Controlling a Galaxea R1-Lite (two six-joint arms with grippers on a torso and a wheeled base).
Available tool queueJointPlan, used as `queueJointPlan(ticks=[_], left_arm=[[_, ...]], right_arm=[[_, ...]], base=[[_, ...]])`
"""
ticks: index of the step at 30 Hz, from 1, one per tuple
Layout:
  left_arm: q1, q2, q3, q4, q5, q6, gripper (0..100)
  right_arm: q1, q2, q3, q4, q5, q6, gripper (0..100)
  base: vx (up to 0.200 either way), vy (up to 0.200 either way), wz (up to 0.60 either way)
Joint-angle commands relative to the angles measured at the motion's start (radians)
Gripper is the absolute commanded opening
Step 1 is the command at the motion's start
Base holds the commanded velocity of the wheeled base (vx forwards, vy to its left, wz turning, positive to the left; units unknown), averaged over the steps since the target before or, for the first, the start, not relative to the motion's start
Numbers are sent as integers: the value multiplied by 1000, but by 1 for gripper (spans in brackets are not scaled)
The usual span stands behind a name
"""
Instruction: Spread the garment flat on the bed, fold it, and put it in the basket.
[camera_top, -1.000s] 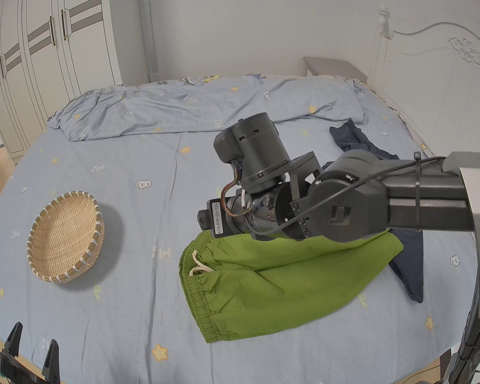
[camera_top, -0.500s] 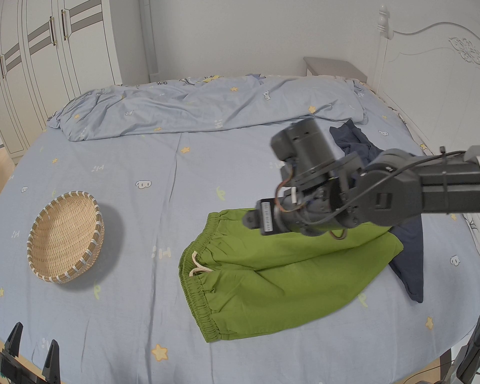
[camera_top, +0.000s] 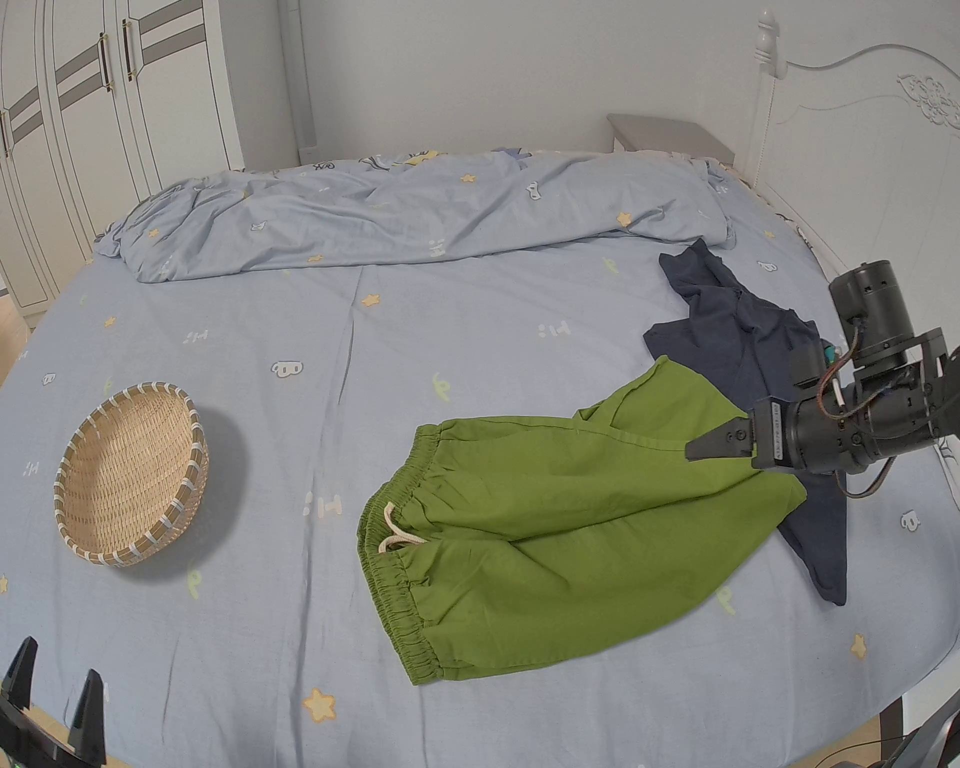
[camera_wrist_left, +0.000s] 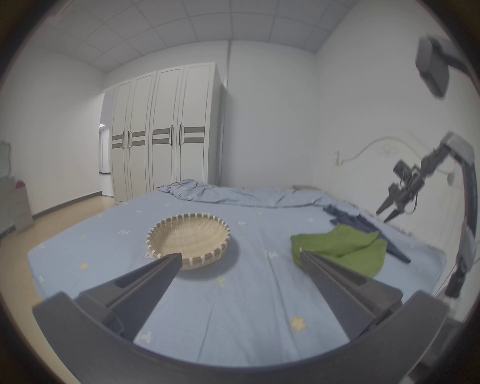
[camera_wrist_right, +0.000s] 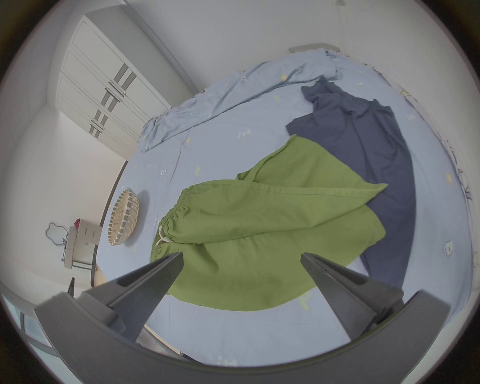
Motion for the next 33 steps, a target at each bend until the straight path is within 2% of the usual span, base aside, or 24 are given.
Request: queueJointPlan(ticks=[1, 3, 4, 5, 6, 7, 9, 10, 13, 16, 17, 18, 21, 22, 23, 24, 25, 26, 27, 30, 32, 33], left_arm=[[-68, 238, -675, 167, -53, -295, 100], [-97, 351, -692, 269, -182, -260, 100], [-103, 377, -687, 276, -218, -260, 100], [-103, 377, -687, 276, -218, -260, 100], [-117, 500, -650, 273, -337, -269, 100], [-120, 560, -635, 272, -382, -277, 100], [-123, 632, -627, 266, -426, -285, 100], [-138, 733, -621, 264, -491, -297, 100], [-180, 873, -597, 263, -586, -304, 100], [-194, 919, -572, 261, -619, -295, 100], [-241, 1026, -512, 221, -679, -266, 100], [-247, 1038, -503, 213, -681, -261, 100], [-273, 1187, -422, 51, -681, -214, 100], [-273, 1187, -422, 51, -681, -214, 100], [-278, 1273, -373, -53, -669, -194, 100], [-278, 1273, -373, -53, -669, -194, 100], [-284, 1341, -307, -152, -638, -173, 100], [-284, 1341, -307, -152, -638, -173, 100], [-290, 1388, -261, -224, -615, -159, 100], [-361, 1502, -189, -374, -613, -156, 100], [-416, 1580, -176, -440, -603, -148, 100], [-416, 1580, -176, -440, -603, -148, 100]], right_arm=[[-37, -110, 60, -22, 11, -28, 100], [-41, -122, 68, -20, 11, -28, 100], [-44, -126, 72, -20, 11, -28, 100], [-44, -126, 72, -20, 11, -28, 100], [-46, -136, 86, -20, 11, -28, 100], [-47, -138, 89, -20, 11, -28, 100], [-50, -138, 92, -20, 11, -28, 100], [-60, -136, 95, -20, 11, -26, 100], [-63, -136, 101, -20, 9, -28, 100], [-63, -135, 101, -22, 9, -28, 100], [-61, -133, 101, -22, 9, -28, 100], [-61, -133, 101, -22, 9, -28, 100], [-66, -135, 101, -22, 8, -28, 100], [-66, -135, 101, -22, 8, -28, 100], [-66, -135, 101, -22, 8, -29, 100], [-66, -135, 101, -22, 8, -29, 100], [-66, -135, 103, -22, 8, -29, 100], [-66, -135, 103, -22, 8, -29, 100], [-69, -130, 103, -23, 6, -29, 100], [-67, -124, 114, -27, 5, -31, 100], [-67, -122, 118, -28, 3, -36, 100], [-67, -122, 118, -28, 3, -36, 100]], base=[[0, 0, 0], [0, 0, 0], [0, 0, 0], [0, 0, 0], [0, 0, 0], [0, 0, 0], [0, 0, 0], [0, 0, 0], [0, 0, 0], [0, 0, 0], [0, 0, 0], [0, 0, 0], [0, 0, 0], [0, 0, 0], [0, 0, 0], [0, 0, 0], [0, 0, 0], [0, 0, 0], [0, 0, 0], [0, 0, 0], [0, 0, 0], [0, 0, 0]])
